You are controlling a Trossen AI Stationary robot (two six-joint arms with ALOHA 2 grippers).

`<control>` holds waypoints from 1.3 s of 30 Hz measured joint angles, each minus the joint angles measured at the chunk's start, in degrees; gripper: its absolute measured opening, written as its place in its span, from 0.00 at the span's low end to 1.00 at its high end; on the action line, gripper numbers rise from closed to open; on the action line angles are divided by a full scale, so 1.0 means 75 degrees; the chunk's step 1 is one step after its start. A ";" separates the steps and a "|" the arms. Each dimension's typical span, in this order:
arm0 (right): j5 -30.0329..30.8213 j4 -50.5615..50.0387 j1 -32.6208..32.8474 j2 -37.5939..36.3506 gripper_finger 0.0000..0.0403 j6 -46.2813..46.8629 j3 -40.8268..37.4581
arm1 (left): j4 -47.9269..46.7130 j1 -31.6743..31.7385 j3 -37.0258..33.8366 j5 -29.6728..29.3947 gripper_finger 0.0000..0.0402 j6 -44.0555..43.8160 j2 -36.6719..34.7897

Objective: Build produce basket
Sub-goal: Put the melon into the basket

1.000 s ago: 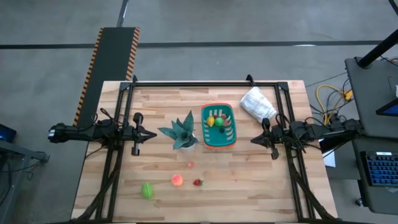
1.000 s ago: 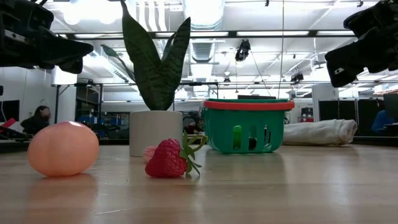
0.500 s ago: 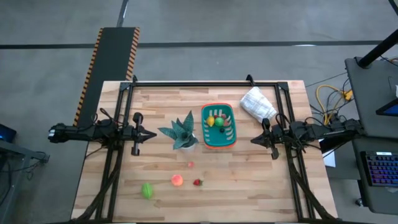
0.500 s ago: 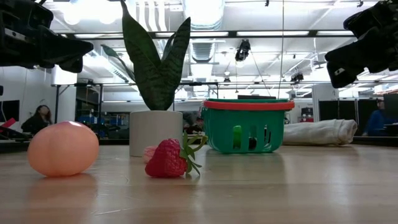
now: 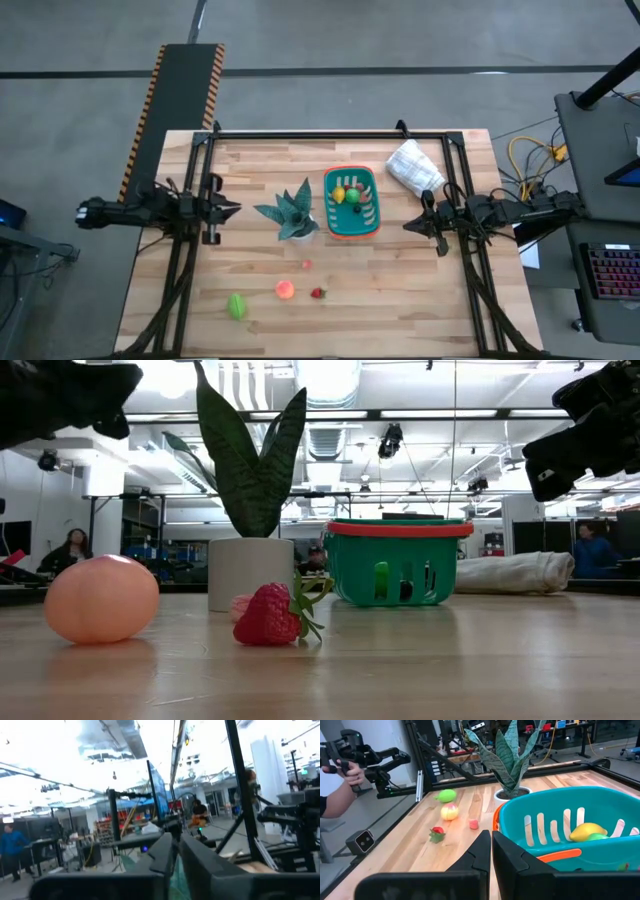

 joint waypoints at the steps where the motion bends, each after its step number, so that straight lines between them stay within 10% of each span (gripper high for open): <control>1: -0.0001 0.0000 0.0001 0.0000 0.02 0.0000 0.0000 | 0.0089 0.0000 0.0007 -0.0007 0.11 0.0052 0.0065; 11: 0.0002 0.0000 0.0000 0.0000 0.02 -0.0006 0.0000 | 0.0075 -0.0007 0.1488 0.1261 0.64 -0.1055 0.1855; 20: 0.0007 0.0000 0.0001 0.0000 0.02 -0.0023 0.0000 | -0.0414 -0.0459 0.3773 0.3949 0.69 -0.1718 0.3733; 29: 0.0010 0.0002 -0.0001 -0.0001 0.02 -0.0020 0.0003 | -0.4627 -0.1913 0.6075 0.1561 0.66 -0.0997 0.5422; 39: 0.0015 0.0003 -0.0001 -0.0001 0.02 -0.0020 0.0003 | -0.6551 -0.3196 0.7425 0.0285 0.61 -0.2380 0.6959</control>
